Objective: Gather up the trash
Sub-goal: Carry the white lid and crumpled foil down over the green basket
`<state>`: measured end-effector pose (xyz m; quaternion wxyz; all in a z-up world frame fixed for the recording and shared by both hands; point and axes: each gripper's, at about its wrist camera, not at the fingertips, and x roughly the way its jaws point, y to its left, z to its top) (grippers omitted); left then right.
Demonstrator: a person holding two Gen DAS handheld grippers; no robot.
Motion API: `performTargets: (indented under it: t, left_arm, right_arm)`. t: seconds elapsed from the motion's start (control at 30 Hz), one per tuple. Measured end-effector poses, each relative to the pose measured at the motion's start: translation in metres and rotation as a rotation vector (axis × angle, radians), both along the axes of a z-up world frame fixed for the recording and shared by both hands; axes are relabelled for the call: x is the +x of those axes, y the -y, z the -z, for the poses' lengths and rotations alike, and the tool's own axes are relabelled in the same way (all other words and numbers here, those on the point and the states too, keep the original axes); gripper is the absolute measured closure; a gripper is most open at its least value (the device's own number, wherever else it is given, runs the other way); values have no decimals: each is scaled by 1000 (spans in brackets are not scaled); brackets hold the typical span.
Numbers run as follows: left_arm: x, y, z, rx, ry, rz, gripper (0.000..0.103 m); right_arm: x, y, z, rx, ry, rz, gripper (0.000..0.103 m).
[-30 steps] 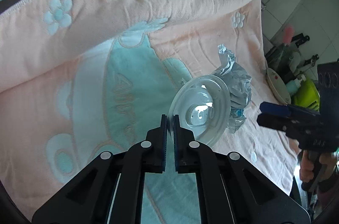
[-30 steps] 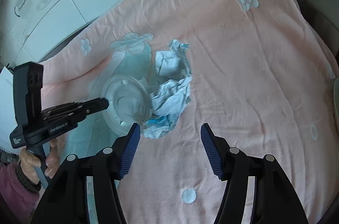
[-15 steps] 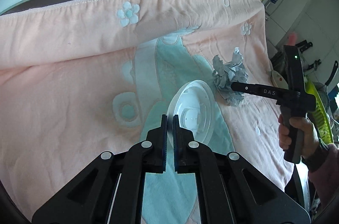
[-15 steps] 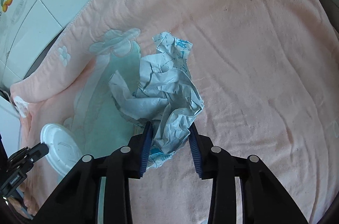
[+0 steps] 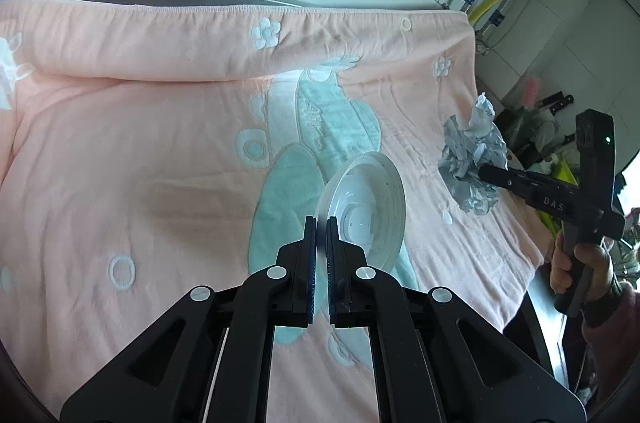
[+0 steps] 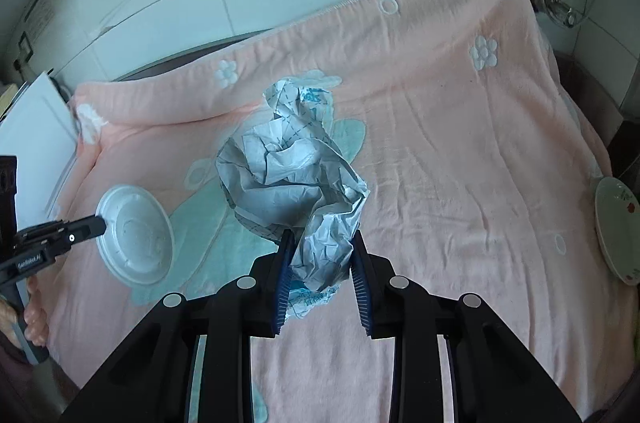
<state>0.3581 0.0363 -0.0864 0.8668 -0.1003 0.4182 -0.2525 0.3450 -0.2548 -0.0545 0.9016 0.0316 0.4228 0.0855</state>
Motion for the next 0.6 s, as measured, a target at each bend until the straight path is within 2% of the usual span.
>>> performTargets:
  t: [0.17,0.37,0.5,0.6]
  left_arm:
    - [-59,-8,-29,-3,57,-21,100]
    - [-141,-1,-58,43,124,-25,100]
    - [-197,5,-65,62,158,-22,100]
    - [-234,9,-60,66,152,-28,100]
  right_arm:
    - [-74,-11,-18,-17,34,-67,76]
    - [-161,-25,-25,-80,54,-152,76]
    - [-211,-27,-19,-105,42,-201,76]
    - [-240,-28,-12,-109,23,-225,76]
